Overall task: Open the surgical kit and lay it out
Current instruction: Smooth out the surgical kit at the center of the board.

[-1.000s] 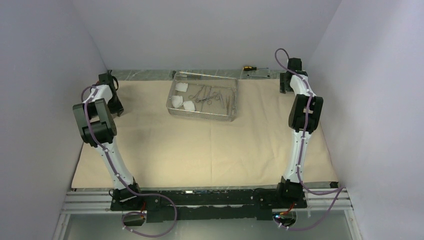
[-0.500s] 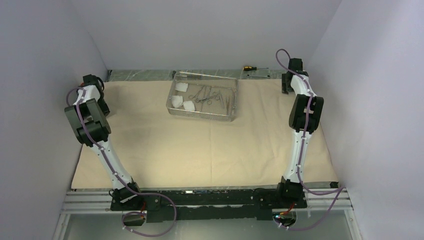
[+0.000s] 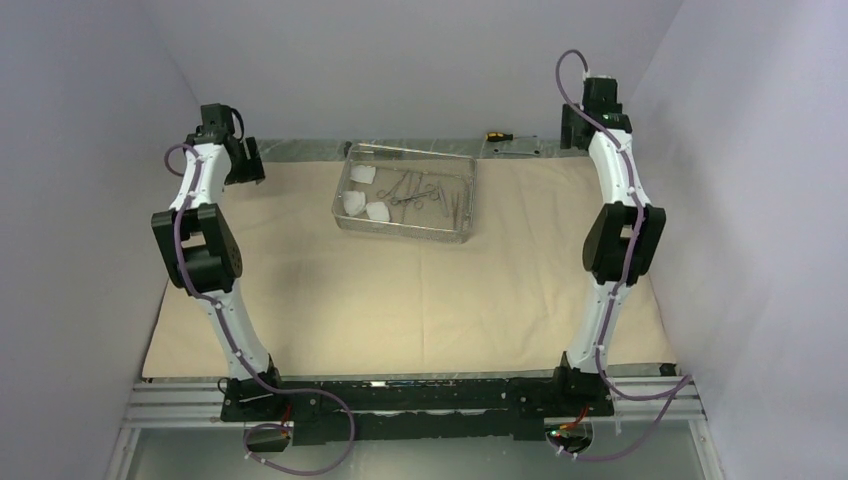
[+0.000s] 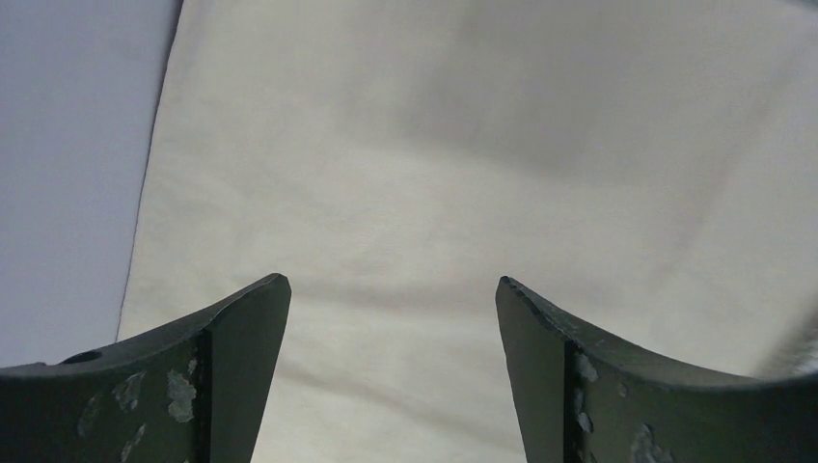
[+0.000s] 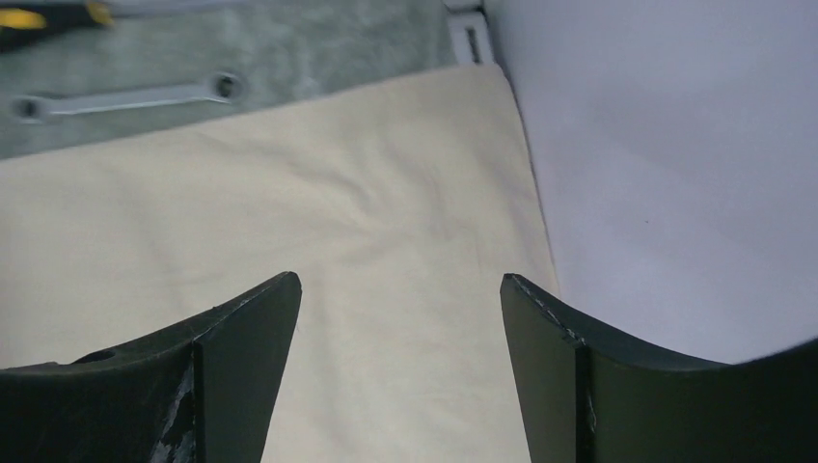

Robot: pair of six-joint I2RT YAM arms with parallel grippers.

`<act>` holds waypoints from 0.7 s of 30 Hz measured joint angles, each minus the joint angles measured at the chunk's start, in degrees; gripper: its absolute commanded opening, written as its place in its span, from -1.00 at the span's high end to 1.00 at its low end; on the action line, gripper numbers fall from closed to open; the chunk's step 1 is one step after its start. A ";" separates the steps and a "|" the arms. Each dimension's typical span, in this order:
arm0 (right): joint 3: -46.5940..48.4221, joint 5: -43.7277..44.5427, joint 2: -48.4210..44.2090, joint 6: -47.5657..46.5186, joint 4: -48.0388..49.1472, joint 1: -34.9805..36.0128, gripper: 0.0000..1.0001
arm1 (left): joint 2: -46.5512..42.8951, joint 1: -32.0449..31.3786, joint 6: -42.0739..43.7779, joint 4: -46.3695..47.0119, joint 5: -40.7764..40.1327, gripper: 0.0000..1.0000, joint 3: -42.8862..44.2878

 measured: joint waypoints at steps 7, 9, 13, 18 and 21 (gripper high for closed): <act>-2.16 -7.15 -9.09 5.73 -0.28 5.14 -0.56 | -1.73 0.09 0.31 5.11 6.25 -0.43 -0.28; -2.54 -8.66 -9.25 7.34 -0.98 6.05 -0.55 | -0.57 0.42 0.96 6.34 7.56 -0.40 -0.26; -4.83 -10.75 -9.25 9.57 -3.52 7.48 -0.52 | 4.46 0.66 2.05 8.74 8.72 -0.33 0.28; -6.75 -12.44 -9.25 11.45 -6.34 9.92 -0.49 | 11.37 0.66 4.66 10.80 7.87 -0.29 0.55; -6.75 -12.52 -9.22 11.85 -6.51 11.67 -0.49 | 12.94 0.59 7.13 12.31 6.45 -0.29 0.94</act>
